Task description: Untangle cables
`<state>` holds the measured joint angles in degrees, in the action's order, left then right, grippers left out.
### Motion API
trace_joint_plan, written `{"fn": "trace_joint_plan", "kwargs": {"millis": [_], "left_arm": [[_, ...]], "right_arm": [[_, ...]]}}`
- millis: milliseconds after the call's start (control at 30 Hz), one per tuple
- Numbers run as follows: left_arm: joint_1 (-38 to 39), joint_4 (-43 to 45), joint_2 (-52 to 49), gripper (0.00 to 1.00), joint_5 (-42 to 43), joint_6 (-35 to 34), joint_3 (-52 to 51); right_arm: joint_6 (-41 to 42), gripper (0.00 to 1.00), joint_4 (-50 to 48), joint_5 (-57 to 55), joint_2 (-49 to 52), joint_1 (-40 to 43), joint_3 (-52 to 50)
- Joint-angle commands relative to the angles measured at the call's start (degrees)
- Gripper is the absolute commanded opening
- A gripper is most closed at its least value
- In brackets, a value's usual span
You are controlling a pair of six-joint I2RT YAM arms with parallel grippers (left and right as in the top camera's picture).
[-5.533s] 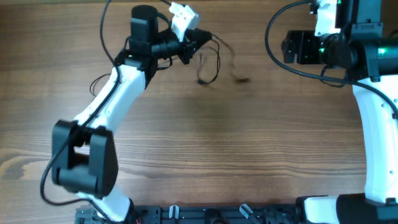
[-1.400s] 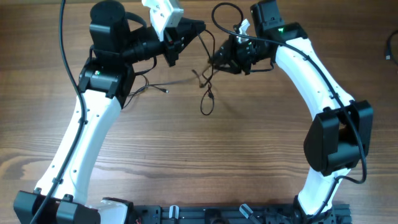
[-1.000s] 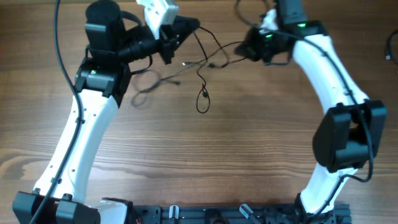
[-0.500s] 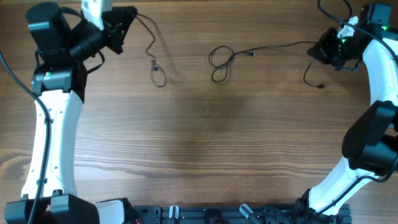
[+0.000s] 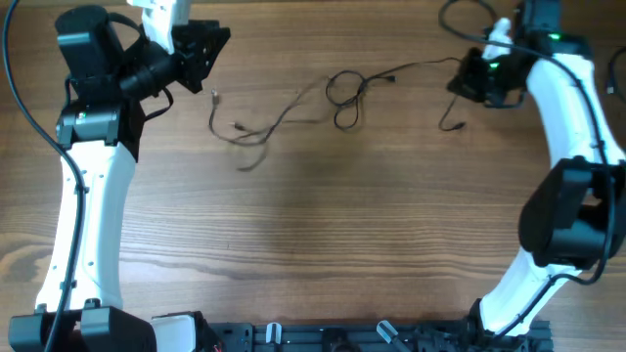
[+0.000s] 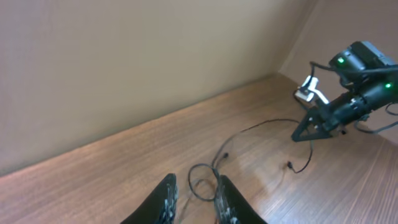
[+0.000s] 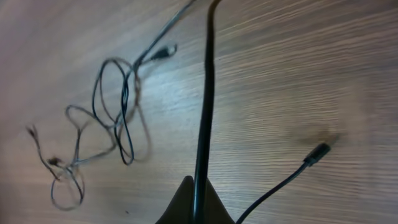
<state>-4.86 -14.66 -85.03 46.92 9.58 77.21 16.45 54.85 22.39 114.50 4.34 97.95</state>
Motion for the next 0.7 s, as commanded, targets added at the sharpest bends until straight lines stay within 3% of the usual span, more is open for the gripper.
{"fn": "trace_joint_plan", "kwargs": {"millis": [0, 33, 267, 567, 633, 667], "left_arm": [[0.26, -2.05, 1.46, 0.3, 0.11, 0.33, 0.37], [0.26, -2.64, 1.46, 0.36, 0.04, 0.63, 0.37], [0.26, -8.17, 1.46, 0.38, -8.79, 0.66, 0.37], [0.26, -16.33, 1.46, 0.35, -11.87, 0.63, 0.37], [0.26, -17.14, 1.46, 0.34, -11.87, 0.63, 0.37], [0.26, -17.68, 1.46, 0.34, -11.87, 0.68, 0.37]], "right_arm": [[-2.64, 0.04, -0.39, -7.15, 1.36, -5.2, -0.2], [-3.13, 0.05, -0.57, -7.67, 1.36, -6.62, -0.2], [-3.63, 0.05, -4.09, -13.64, 1.36, -15.15, -0.2], [-0.26, 0.05, -9.53, -19.06, 4.96, -18.97, -0.2], [0.76, 0.18, -11.15, -18.95, 6.93, -19.04, -0.2], [1.01, 0.41, -11.67, -18.95, 7.61, -19.17, -0.2]]}}
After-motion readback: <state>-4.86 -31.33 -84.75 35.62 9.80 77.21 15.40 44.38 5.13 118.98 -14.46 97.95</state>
